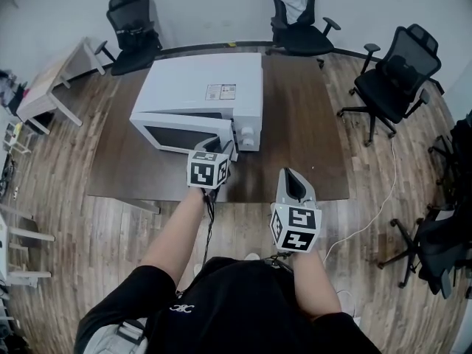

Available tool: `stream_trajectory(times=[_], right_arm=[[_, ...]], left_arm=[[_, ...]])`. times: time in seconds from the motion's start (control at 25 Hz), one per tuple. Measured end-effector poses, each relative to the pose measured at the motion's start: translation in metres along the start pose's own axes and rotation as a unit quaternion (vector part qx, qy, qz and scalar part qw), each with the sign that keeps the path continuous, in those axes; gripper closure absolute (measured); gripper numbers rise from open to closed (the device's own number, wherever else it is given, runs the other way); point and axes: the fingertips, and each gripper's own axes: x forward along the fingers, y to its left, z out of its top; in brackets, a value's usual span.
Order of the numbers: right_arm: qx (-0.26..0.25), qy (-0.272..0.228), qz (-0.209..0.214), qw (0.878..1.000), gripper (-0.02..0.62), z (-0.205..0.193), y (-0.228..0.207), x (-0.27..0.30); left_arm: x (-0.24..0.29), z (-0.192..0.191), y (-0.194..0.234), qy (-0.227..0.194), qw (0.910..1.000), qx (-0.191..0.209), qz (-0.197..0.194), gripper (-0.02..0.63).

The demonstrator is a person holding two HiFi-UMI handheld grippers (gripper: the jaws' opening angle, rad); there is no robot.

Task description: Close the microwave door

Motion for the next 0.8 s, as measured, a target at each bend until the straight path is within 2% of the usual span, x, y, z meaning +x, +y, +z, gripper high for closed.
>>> stream_trajectory(times=[0.8], right_arm=[[-0.004, 0.002, -0.003, 1.000, 0.586, 0.005, -0.011, 0.016]], left_arm=[[0.023, 0.016, 0.007, 0.003, 0.9999, 0.004, -0.010, 0.449]])
